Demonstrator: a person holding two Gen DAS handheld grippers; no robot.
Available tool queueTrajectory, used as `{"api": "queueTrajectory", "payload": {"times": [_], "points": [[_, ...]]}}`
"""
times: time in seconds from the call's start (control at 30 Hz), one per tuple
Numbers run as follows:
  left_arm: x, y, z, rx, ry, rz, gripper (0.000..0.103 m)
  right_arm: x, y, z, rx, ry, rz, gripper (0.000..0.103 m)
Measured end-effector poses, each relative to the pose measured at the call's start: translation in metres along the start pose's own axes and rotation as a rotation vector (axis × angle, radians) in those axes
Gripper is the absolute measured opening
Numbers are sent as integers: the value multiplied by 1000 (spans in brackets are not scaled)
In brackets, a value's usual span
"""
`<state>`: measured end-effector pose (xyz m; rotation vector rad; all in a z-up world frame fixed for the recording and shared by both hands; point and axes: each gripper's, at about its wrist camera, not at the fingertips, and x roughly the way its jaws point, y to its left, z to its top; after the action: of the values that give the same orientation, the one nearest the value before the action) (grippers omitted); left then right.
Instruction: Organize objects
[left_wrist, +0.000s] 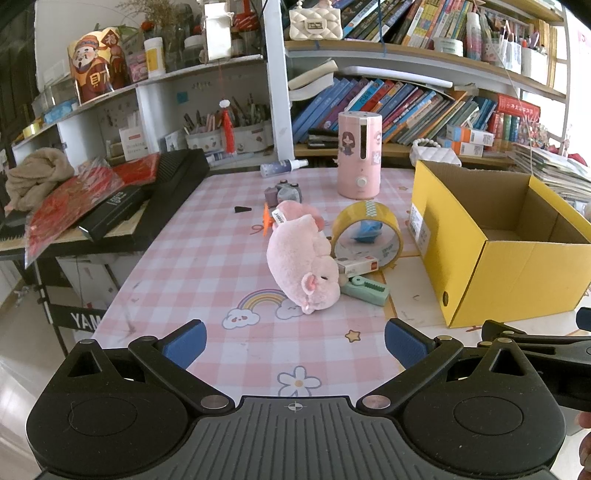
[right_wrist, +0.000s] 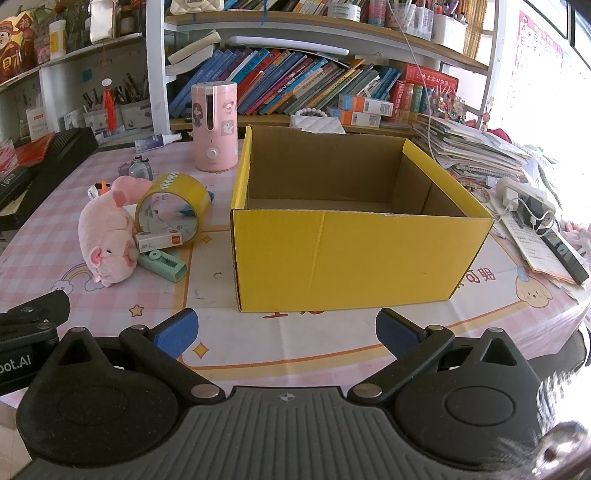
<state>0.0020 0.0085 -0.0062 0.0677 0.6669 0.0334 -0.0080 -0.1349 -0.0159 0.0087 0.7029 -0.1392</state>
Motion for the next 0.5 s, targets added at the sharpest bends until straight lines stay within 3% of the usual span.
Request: {"api": "queueTrajectory", "payload": {"times": [0.5], "points": [[4, 8, -2, -11, 11, 2, 103, 1, 5, 1, -11, 1, 8, 103]]}}
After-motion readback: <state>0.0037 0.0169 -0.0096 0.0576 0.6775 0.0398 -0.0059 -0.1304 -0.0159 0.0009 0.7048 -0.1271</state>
